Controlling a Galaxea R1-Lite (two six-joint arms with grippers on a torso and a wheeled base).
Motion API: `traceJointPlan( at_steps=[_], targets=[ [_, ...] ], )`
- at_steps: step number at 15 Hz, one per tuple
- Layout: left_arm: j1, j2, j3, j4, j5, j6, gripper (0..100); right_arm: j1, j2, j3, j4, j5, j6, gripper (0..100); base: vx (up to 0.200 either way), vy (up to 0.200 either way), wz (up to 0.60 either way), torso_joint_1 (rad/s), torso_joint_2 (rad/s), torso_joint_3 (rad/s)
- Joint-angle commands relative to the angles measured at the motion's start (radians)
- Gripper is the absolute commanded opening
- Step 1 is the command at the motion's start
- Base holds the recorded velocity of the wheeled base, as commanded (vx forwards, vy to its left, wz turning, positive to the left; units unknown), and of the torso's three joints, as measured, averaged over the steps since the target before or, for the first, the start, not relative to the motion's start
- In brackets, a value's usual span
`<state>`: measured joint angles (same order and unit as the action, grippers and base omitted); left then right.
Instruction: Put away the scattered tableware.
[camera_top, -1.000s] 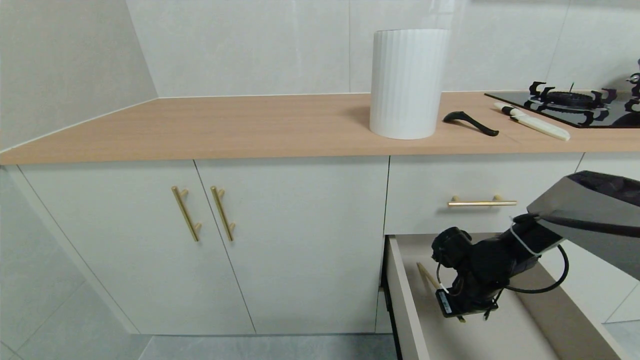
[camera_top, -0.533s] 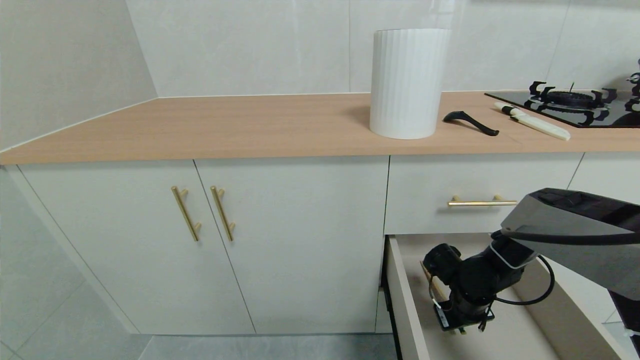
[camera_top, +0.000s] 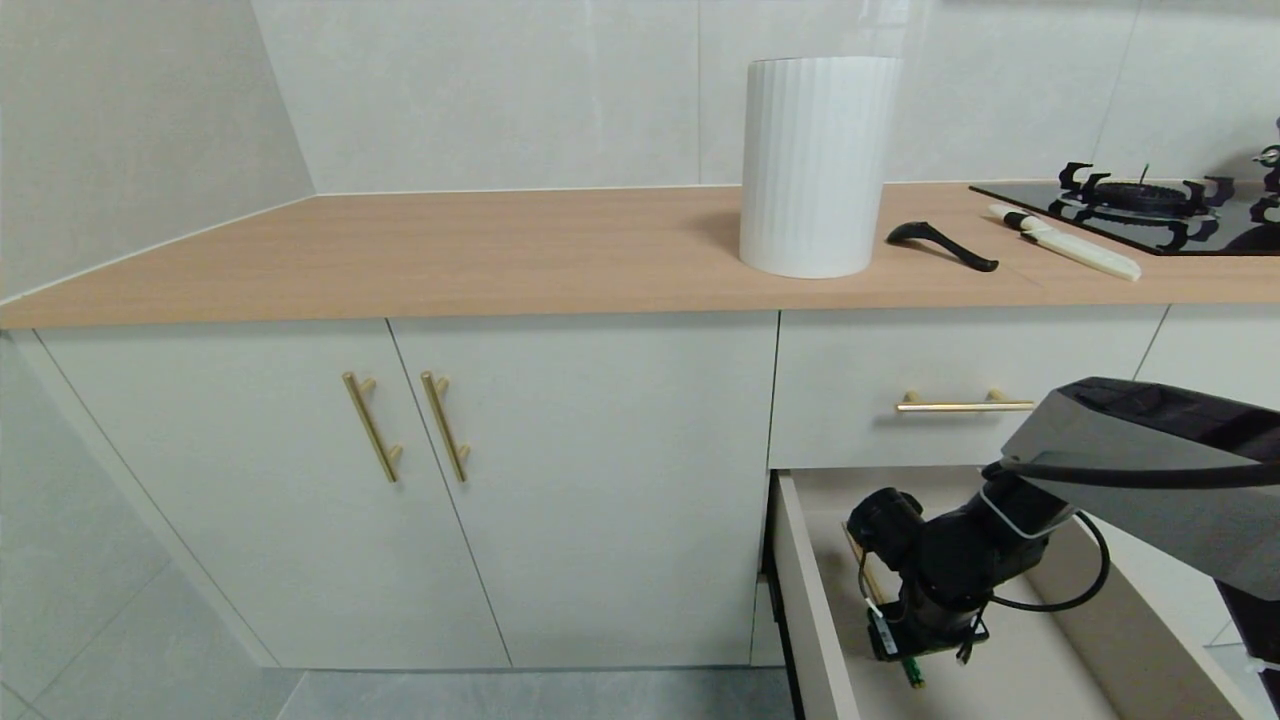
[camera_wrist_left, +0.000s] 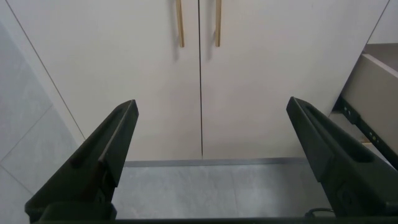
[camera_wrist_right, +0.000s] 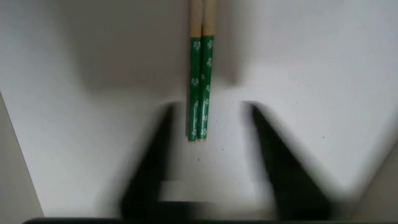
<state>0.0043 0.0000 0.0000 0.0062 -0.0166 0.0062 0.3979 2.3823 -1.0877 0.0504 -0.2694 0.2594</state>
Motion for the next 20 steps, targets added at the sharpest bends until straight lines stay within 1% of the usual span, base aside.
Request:
traceJointPlan(
  at_steps=[1, 4, 6, 7, 8, 9, 10, 12, 14, 17, 18, 20],
  targets=[
    [0.0, 0.0, 0.0, 0.0, 0.0, 0.0, 100, 0.001, -0.006, 0.002, 0.0, 0.001, 0.001, 100, 0.0, 0.0, 0.0, 0.0, 0.0, 0.0],
    [0.0, 0.0, 0.0, 0.0, 0.0, 0.0, 100, -0.001, -0.032, 0.018, 0.002, 0.019, 0.003, 100, 0.0, 0.0, 0.0, 0.0, 0.0, 0.0],
    [0.0, 0.0, 0.0, 0.0, 0.0, 0.0, 100, -0.022, -0.155, 0.066, 0.002, 0.116, -0.005, 100, 0.0, 0.0, 0.0, 0.0, 0.0, 0.0],
    [0.0, 0.0, 0.0, 0.0, 0.0, 0.0, 100, -0.037, -0.227, 0.08, 0.009, 0.131, -0.014, 100, 0.0, 0.0, 0.0, 0.0, 0.0, 0.0],
    [0.0, 0.0, 0.0, 0.0, 0.0, 0.0, 100, -0.04, -0.242, 0.083, 0.009, 0.131, -0.017, 100, 0.0, 0.0, 0.0, 0.0, 0.0, 0.0],
    [0.0, 0.0, 0.0, 0.0, 0.0, 0.0, 100, -0.088, -0.361, 0.115, 0.022, 0.137, -0.075, 100, 0.0, 0.0, 0.0, 0.0, 0.0, 0.0],
    [0.0, 0.0, 0.0, 0.0, 0.0, 0.0, 100, -0.117, -0.434, 0.14, 0.022, 0.153, -0.123, 100, 0.0, 0.0, 0.0, 0.0, 0.0, 0.0],
    [0.0, 0.0, 0.0, 0.0, 0.0, 0.0, 100, -0.145, -0.54, 0.155, 0.023, 0.208, -0.155, 100, 0.0, 0.0, 0.0, 0.0, 0.0, 0.0],
    [0.0, 0.0, 0.0, 0.0, 0.001, 0.0, 100, -0.215, -0.678, 0.163, 0.045, 0.28, -0.216, 100, 0.0, 0.0, 0.0, 0.0, 0.0, 0.0],
    [0.0, 0.0, 0.0, 0.0, 0.0, 0.0, 100, -0.28, -0.769, 0.175, 0.057, 0.346, -0.275, 100, 0.0, 0.0, 0.0, 0.01, -0.11, -0.096],
    [0.0, 0.0, 0.0, 0.0, 0.0, 0.0, 100, -0.29, -0.775, 0.181, 0.057, 0.363, -0.304, 100, 0.0, 0.0, 0.0, 0.022, -0.1, -0.271],
    [0.0, 0.0, 0.0, 0.0, 0.0, 0.0, 100, -0.294, -0.772, 0.183, 0.055, 0.363, -0.31, 100, 0.0, 0.0, 0.0, 0.066, -0.43, -0.339]
  ],
)
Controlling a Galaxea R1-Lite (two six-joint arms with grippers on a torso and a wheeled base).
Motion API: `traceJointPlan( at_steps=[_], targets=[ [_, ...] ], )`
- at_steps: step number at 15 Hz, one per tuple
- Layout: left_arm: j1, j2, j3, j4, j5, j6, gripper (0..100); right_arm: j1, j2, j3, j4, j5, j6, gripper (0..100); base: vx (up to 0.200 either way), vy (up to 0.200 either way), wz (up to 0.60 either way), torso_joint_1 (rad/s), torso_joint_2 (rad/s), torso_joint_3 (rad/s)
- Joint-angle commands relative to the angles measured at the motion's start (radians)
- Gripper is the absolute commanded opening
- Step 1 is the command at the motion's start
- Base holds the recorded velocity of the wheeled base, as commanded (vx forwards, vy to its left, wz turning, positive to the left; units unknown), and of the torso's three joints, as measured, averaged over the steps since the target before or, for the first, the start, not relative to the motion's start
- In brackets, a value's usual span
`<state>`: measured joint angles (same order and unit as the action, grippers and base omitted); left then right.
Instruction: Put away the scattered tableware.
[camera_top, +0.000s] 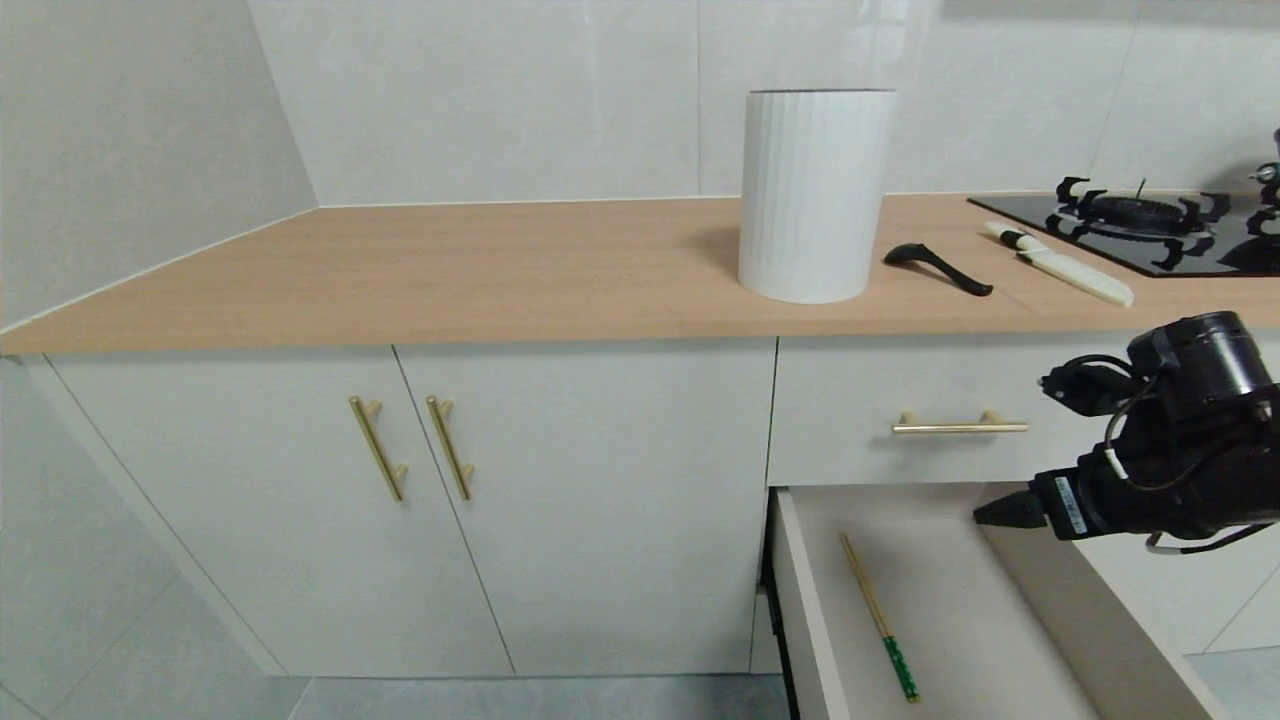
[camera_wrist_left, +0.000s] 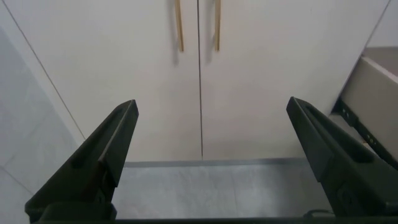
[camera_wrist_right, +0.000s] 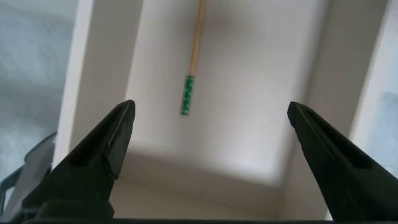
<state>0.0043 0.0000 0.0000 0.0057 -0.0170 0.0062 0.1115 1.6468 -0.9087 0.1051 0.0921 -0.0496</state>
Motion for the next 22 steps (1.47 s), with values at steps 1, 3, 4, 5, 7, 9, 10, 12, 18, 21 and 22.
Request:
traceJointPlan(
  at_steps=[1, 3, 4, 5, 7, 9, 10, 12, 18, 21, 22],
  targets=[
    [0.0, 0.0, 0.0, 0.0, 0.0, 0.0, 100, -0.007, -0.036, 0.004, 0.001, 0.003, -0.001, 100, 0.0, 0.0, 0.0, 0.076, -0.52, -0.339],
    [0.0, 0.0, 0.0, 0.0, 0.0, 0.0, 100, -0.007, -0.033, 0.004, 0.001, 0.001, -0.001, 100, 0.0, 0.0, 0.0, 0.105, -0.48, -0.337],
    [0.0, 0.0, 0.0, 0.0, 0.002, 0.0, 100, -0.006, -0.03, 0.005, 0.001, 0.003, -0.001, 100, 0.0, 0.0, 0.0, 0.129, -0.47, -0.349],
    [0.0, 0.0, 0.0, 0.0, 0.002, 0.0, 100, -0.006, -0.03, 0.008, 0.001, 0.003, -0.001, 100, 0.0, 0.0, 0.0, 0.124, -0.46, -0.33],
    [0.0, 0.0, 0.0, 0.0, 0.0, 0.0, 100, -0.006, -0.028, 0.008, 0.001, 0.003, -0.001, 100, 0.0, 0.0, 0.0, 0.146, -0.46, -0.325],
    [0.0, 0.0, 0.0, 0.0, 0.0, 0.0, 100, -0.006, -0.03, 0.011, 0.001, 0.003, -0.007, 100, 0.0, 0.0, 0.0, 0.156, -0.47, -0.31],
    [0.0, 0.0, 0.0, 0.0, 0.002, 0.0, 100, -0.006, -0.03, 0.013, 0.001, 0.003, -0.007, 100, 0.0, 0.0, 0.0, 0.168, -0.47, -0.3],
    [0.0, 0.0, 0.0, 0.0, 0.0, 0.0, 100, -0.004, -0.022, 0.016, 0.001, 0.003, -0.019, 100, 0.0, 0.0, 0.0, 0.19, -0.49, -0.312],
    [0.0, 0.0, 0.0, 0.0, 0.0, 0.0, 100, -0.004, -0.01, 0.019, -0.004, 0.005, -0.023, 100, 0.0, 0.0, 0.0, 0.199, -0.49, -0.304],
    [0.0, 0.0, 0.0, 0.0, 0.0, 0.0, 100, -0.006, 0.005, 0.014, -0.007, 0.001, -0.052, 100, 0.0, 0.0, 0.0, 0.154, -0.38, -0.211],
    [0.0, 0.0, 0.0, 0.0, 0.0, 0.0, 100, -0.009, 0.005, 0.002, -0.012, 0.003, -0.053, 100, 0.0, 0.0, 0.0, 0.046, -0.12, -0.071]
  ],
)
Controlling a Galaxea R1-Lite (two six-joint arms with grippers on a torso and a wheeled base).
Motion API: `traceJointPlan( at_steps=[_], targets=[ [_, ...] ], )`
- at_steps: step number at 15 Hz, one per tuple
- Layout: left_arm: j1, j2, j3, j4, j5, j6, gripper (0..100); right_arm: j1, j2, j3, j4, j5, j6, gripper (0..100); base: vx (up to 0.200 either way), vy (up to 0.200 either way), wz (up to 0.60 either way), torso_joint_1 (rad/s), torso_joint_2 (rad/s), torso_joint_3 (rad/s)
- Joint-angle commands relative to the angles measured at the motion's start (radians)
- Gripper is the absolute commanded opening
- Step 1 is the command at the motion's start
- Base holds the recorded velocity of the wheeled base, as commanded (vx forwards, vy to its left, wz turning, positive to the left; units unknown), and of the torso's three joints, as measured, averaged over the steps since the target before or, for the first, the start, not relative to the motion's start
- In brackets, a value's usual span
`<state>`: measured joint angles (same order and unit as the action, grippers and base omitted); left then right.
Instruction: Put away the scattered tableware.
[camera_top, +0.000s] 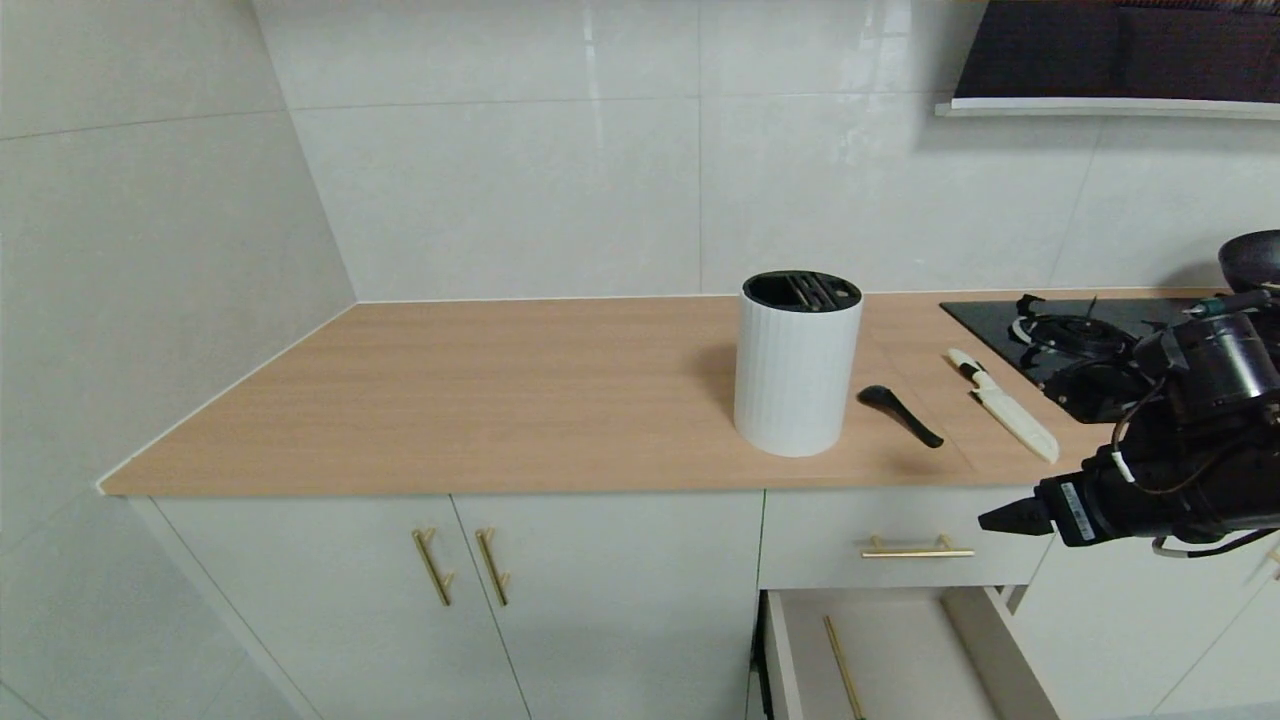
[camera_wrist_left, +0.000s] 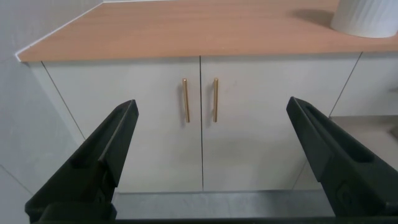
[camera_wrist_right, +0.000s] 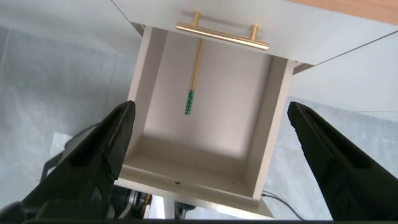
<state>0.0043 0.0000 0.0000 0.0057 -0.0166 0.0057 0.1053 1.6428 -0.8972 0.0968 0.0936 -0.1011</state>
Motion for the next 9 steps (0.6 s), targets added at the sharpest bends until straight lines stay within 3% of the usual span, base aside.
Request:
traceJointPlan(
  at_steps=[1, 4, 6, 9],
  targets=[
    [0.0, 0.0, 0.0, 0.0, 0.0, 0.0, 100, -0.001, 0.012, -0.038, -0.011, 0.001, -0.005, 100, 0.0, 0.0, 0.0, 0.036, -0.06, -0.032],
    [0.0, 0.0, 0.0, 0.0, 0.0, 0.0, 100, -0.016, 0.135, -0.236, -0.009, 0.005, -0.066, 100, 0.0, 0.0, 0.0, 0.0, 0.0, 0.0],
    [0.0, 0.0, 0.0, 0.0, 0.001, 0.0, 100, -0.059, 0.239, -0.344, -0.012, 0.077, -0.172, 100, 0.0, 0.0, 0.0, 0.0, 0.0, 0.0],
    [0.0, 0.0, 0.0, 0.0, 0.001, 0.0, 100, -0.076, 0.362, -0.462, -0.012, 0.12, -0.175, 100, 0.0, 0.0, 0.0, 0.0, 0.0, 0.0]
  ],
)
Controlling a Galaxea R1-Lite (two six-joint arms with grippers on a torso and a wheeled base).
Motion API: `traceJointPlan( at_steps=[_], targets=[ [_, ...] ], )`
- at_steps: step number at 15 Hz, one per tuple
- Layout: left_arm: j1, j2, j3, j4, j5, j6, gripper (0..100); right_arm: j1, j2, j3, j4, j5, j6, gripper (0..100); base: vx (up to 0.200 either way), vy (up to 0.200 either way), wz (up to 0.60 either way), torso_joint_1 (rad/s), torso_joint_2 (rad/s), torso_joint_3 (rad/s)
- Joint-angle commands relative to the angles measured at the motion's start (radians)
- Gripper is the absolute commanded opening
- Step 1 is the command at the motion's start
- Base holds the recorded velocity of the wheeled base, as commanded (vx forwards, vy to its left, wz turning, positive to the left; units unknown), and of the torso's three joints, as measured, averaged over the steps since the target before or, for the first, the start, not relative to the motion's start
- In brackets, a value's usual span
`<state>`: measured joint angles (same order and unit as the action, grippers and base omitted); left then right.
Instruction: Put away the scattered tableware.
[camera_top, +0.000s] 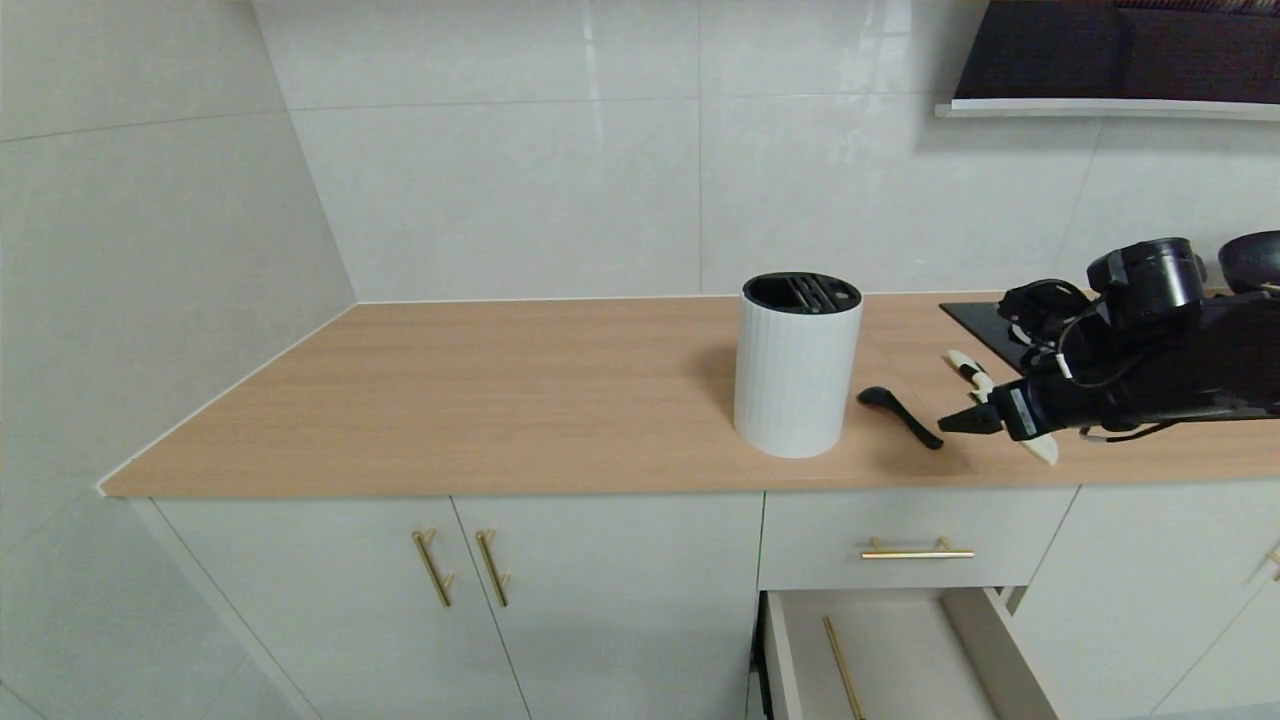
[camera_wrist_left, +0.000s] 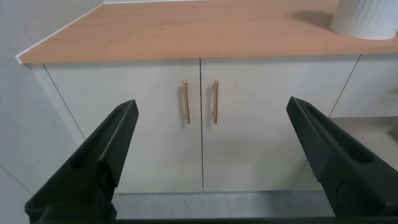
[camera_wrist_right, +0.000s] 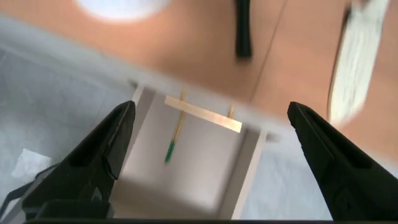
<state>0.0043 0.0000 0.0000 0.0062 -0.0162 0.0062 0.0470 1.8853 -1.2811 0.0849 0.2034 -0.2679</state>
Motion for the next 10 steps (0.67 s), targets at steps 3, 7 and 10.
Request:
traceJointPlan(
  at_steps=[3, 7, 10],
  targets=[
    [0.0, 0.0, 0.0, 0.0, 0.001, 0.0, 100, -0.033, 0.205, -0.159, -0.002, 0.01, -0.017, 100, 0.0, 0.0, 0.0, 0.0, 0.0, 0.0],
    [0.0, 0.0, 0.0, 0.0, -0.001, 0.0, 100, -0.052, 0.311, -0.267, -0.001, 0.014, -0.045, 100, 0.0, 0.0, 0.0, 0.0, 0.0, 0.0],
    [0.0, 0.0, 0.0, 0.0, -0.001, 0.0, 100, -0.044, 0.36, -0.268, -0.001, 0.016, -0.059, 100, 0.0, 0.0, 0.0, 0.0, 0.0, 0.0]
  ],
)
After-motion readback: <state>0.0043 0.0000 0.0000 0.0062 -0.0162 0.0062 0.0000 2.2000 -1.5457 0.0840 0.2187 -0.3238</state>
